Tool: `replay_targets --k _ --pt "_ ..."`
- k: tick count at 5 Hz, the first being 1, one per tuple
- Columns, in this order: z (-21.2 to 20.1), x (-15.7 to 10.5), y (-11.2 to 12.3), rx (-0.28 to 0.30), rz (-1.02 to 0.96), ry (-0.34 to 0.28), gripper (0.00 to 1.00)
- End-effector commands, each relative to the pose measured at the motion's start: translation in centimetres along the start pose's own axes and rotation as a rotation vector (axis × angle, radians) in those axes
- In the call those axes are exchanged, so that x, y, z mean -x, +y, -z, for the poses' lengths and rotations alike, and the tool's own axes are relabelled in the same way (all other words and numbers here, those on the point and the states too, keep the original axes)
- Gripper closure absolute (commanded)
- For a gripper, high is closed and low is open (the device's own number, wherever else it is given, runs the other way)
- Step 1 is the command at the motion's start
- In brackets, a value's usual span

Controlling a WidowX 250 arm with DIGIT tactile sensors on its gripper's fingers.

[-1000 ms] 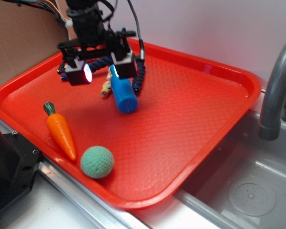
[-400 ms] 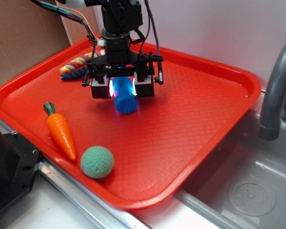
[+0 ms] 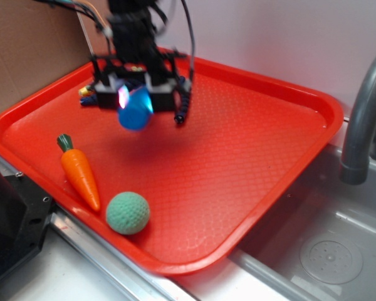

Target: Grab the blue bottle.

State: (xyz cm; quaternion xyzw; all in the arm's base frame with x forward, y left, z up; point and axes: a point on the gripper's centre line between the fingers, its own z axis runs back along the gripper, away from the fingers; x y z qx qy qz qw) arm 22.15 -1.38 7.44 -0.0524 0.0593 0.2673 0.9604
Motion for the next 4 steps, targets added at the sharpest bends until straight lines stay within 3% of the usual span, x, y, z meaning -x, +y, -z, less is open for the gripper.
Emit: replay_targets --k 1,2,4 --pt "-11.5 3.3 5.1 -0.045 0.473 -0.206 1.0" --pt "-13.6 3.2 4.5 -0.063 0.485 -0.247 1.0" --pt "-12.6 1.5 3.3 -0.097 0.469 -0.216 1.0"
